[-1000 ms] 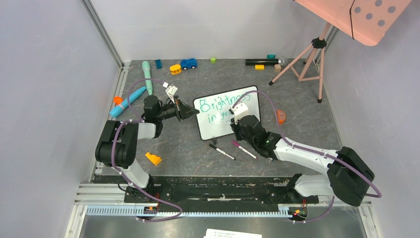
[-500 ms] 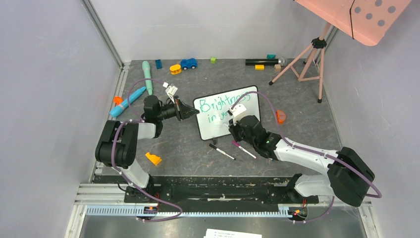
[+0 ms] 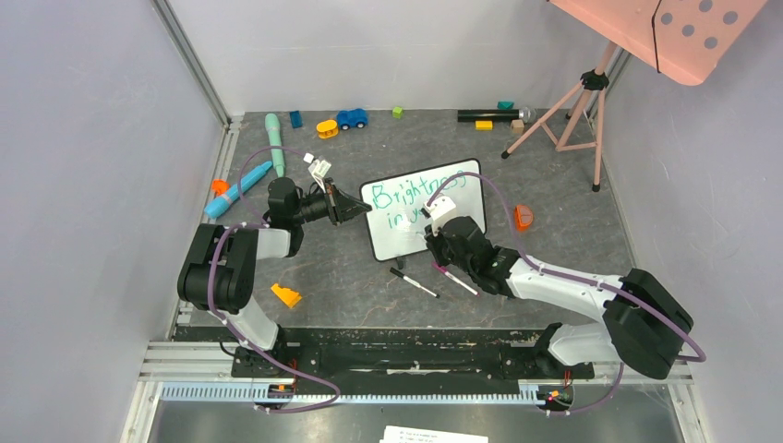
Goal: Write a sentence on the whiteboard
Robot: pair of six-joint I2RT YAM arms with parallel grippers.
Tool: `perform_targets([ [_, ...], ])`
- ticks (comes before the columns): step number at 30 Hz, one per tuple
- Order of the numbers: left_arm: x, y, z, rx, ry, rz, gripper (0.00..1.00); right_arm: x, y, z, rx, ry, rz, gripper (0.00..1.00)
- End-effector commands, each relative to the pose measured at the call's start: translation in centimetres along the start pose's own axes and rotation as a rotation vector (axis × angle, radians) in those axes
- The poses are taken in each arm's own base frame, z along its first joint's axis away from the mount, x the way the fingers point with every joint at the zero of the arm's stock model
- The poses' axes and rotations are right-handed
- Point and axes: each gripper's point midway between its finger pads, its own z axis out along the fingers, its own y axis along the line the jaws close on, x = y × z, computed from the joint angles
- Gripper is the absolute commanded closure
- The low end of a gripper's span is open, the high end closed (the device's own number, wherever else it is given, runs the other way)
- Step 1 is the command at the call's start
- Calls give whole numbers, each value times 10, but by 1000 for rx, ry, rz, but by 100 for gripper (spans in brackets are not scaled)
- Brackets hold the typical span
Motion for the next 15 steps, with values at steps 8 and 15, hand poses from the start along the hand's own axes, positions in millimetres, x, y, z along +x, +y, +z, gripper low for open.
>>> perform_targets([
  [8, 1, 4, 3, 7, 7, 117, 98, -16, -19, -5, 110, -31, -7, 100],
  [15, 0, 3, 3, 6, 5, 119, 98, -19, -21, -5, 120, -34, -4, 100],
])
